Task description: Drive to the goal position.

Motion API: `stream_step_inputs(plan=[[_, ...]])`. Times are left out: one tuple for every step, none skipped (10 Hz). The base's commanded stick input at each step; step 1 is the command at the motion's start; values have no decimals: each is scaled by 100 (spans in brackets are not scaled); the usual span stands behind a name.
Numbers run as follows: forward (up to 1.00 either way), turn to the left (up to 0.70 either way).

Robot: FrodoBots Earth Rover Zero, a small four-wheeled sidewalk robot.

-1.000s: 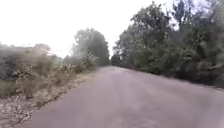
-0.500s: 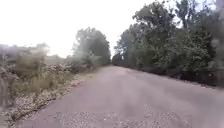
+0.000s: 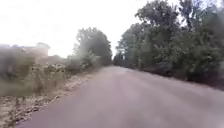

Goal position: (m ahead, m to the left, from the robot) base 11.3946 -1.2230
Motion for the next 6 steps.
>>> stream_step_inputs(plan=[[100, 0], [100, 0], [100, 0], [100, 0], [100, 0], [100, 0]])
